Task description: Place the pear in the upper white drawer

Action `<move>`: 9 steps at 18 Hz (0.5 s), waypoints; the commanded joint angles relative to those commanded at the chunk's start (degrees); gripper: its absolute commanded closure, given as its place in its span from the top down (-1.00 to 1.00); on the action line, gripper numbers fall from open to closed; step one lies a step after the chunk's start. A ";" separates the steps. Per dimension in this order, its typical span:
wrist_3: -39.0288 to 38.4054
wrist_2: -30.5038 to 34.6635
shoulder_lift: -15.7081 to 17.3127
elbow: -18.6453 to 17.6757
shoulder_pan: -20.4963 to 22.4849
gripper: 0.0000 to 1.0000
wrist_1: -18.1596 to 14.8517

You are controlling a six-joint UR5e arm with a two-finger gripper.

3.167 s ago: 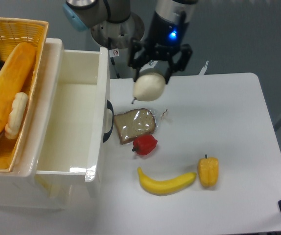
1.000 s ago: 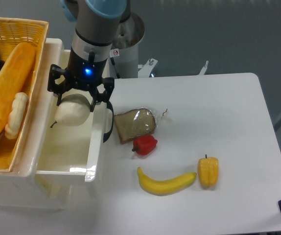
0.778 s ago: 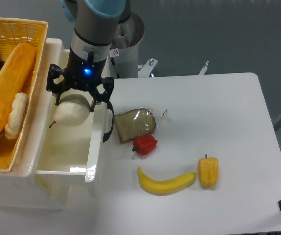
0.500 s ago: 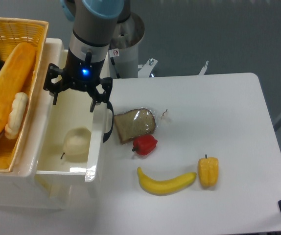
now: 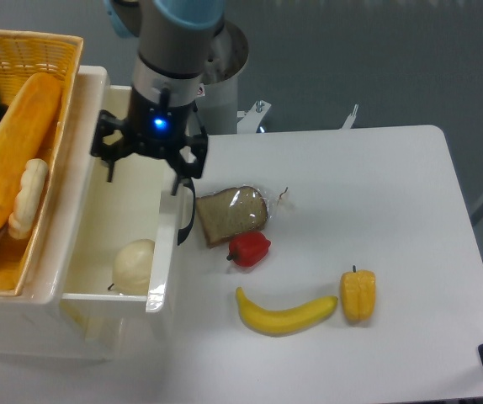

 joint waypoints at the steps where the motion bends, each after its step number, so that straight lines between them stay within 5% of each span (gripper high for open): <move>1: 1.15 0.00 0.00 -0.09 0.88 0.99 0.00; 4: 2.74 0.26 0.09 -0.09 3.60 1.00 0.09; 9: 15.92 5.87 0.00 -0.09 6.69 1.00 0.09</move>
